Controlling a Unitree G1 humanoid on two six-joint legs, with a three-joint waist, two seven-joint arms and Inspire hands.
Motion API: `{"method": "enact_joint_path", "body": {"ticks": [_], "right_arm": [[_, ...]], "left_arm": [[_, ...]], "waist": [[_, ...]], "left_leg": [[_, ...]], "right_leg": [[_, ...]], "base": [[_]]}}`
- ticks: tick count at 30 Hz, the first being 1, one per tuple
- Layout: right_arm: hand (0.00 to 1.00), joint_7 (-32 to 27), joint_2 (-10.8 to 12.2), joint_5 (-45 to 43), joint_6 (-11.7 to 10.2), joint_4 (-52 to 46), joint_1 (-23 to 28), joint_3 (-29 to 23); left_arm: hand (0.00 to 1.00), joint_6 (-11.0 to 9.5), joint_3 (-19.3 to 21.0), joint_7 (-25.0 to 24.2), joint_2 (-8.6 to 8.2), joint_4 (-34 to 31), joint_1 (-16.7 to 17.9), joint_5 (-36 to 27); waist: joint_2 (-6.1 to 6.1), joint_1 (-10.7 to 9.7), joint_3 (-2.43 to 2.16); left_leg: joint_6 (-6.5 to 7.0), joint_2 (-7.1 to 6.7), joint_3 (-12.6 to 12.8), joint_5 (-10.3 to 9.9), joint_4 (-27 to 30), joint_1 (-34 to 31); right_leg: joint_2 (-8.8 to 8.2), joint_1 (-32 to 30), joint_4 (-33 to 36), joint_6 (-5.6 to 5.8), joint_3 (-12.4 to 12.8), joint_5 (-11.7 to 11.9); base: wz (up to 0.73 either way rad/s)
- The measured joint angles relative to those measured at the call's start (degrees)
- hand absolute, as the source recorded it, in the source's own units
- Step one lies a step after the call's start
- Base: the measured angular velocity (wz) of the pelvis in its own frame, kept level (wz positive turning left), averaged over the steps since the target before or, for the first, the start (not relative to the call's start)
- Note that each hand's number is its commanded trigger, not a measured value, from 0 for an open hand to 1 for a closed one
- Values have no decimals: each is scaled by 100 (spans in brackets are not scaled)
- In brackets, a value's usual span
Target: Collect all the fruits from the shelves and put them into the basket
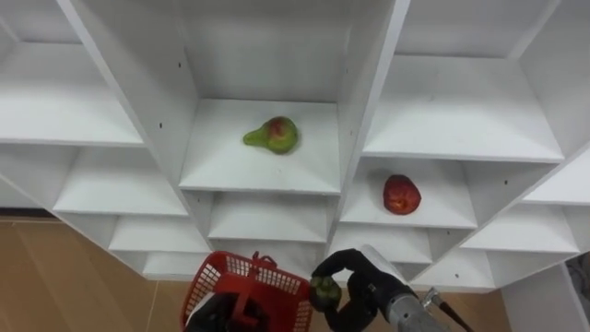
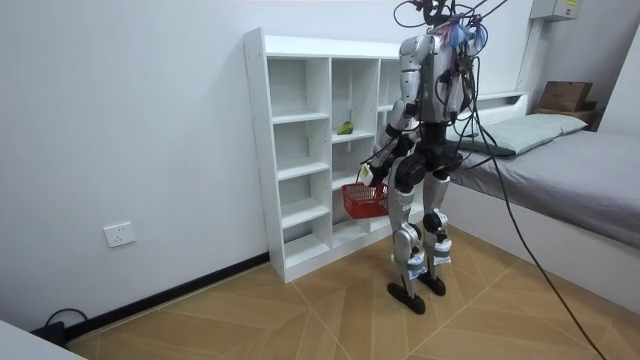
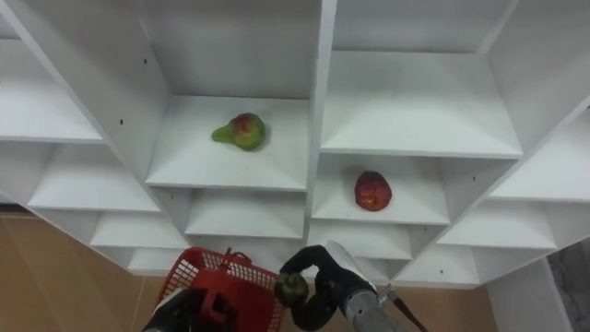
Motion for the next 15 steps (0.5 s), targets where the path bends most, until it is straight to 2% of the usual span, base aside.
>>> {"method": "enact_joint_path", "body": {"ticks": [15], "right_arm": [[100, 82, 48, 22, 2, 333, -187, 124]], "left_arm": [[100, 3, -94, -39, -52, -38, -88, 27]], "waist": [[-27, -10, -10]], "left_leg": [[1, -11, -32, 1, 134, -166]], "right_leg": [[-22, -84, 11, -2, -48, -1]], "base": [[1]]}}
